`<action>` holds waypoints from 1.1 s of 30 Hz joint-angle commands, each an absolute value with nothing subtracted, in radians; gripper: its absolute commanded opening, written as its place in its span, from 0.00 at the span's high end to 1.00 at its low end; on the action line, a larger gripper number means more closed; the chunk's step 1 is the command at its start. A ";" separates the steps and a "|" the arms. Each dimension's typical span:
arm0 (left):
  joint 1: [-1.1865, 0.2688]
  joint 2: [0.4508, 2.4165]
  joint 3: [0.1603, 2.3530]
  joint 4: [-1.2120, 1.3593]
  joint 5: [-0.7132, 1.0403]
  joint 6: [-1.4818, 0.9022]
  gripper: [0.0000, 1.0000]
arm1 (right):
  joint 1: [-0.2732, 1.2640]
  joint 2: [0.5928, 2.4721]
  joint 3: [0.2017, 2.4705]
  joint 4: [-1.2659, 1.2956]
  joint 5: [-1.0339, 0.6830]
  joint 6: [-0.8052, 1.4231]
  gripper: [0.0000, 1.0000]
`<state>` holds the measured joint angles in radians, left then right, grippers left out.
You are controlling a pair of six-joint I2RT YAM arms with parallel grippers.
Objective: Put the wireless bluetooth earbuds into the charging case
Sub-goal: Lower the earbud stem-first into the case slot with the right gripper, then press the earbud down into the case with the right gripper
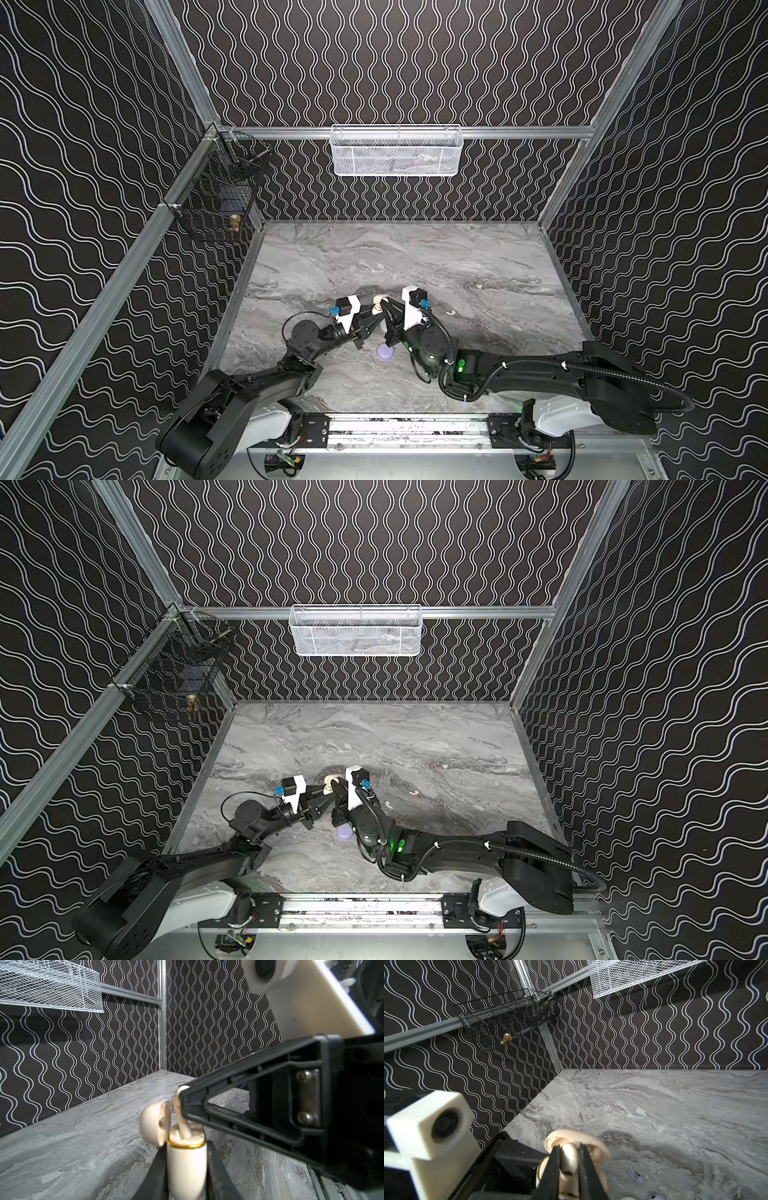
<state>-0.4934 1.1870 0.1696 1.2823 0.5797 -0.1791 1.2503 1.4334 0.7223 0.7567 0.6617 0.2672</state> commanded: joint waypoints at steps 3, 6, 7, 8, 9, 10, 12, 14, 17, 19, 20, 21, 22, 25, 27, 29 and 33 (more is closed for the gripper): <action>-0.497 1.175 0.174 1.316 0.535 -0.141 1.00 | 1.256 1.424 0.733 0.681 0.671 0.254 0.95; -0.498 1.183 0.171 1.326 0.538 -0.135 1.00 | 1.265 1.417 0.745 0.654 0.656 0.262 0.96; -0.499 1.187 0.170 1.336 0.539 -0.133 1.00 | 1.267 1.416 0.745 0.648 0.651 0.269 0.96; -0.499 1.191 0.167 1.349 0.540 -0.132 1.00 | 1.270 1.416 0.743 0.647 0.643 0.278 0.96; -0.500 1.194 0.166 1.359 0.542 -0.132 1.00 | 1.271 1.416 0.741 0.644 0.639 0.286 0.96; -0.501 1.196 0.163 1.366 0.543 -0.131 1.00 | 1.272 1.416 0.741 0.637 0.637 0.299 0.96; -0.501 1.199 0.159 1.380 0.551 -0.124 1.00 | 1.274 1.420 0.733 0.634 0.637 0.321 0.96; -0.503 1.198 0.157 1.390 0.554 -0.122 1.00 | 1.275 1.420 0.723 0.632 0.635 0.341 0.96; -0.503 1.195 0.153 1.395 0.551 -0.120 1.00 | 1.281 1.420 0.715 0.637 0.629 0.353 0.96; -0.503 1.188 0.148 1.400 0.548 -0.115 1.00 | 1.285 1.423 0.718 0.631 0.641 0.353 0.96; -0.504 1.182 0.146 1.399 0.548 -0.111 1.00 | 1.288 1.423 0.718 0.626 0.651 0.351 0.96; -0.504 1.175 0.144 1.398 0.550 -0.108 1.00 | 1.291 1.421 0.717 0.625 0.657 0.349 0.96; -0.504 1.166 0.142 1.391 0.553 -0.101 1.00 | 1.294 1.417 0.715 0.624 0.662 0.347 0.97; -0.505 1.156 0.134 1.400 0.559 -0.091 1.00 | 1.303 1.403 0.708 0.623 0.677 0.338 0.97; -0.507 1.162 0.125 1.437 0.564 -0.086 1.00 | 1.312 1.391 0.703 0.623 0.682 0.328 0.97; -0.510 1.171 0.110 1.486 0.575 -0.083 1.00 | 1.320 1.384 0.697 0.623 0.683 0.319 0.98; -0.518 1.182 0.096 1.543 0.603 -0.067 1.00 | 1.337 1.377 0.683 0.641 0.667 0.300 0.98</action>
<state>-0.5140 1.1824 0.0963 1.3842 0.5987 -0.0948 1.3258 1.3808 0.6937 0.6853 0.6834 0.3206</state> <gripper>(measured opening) 0.257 0.156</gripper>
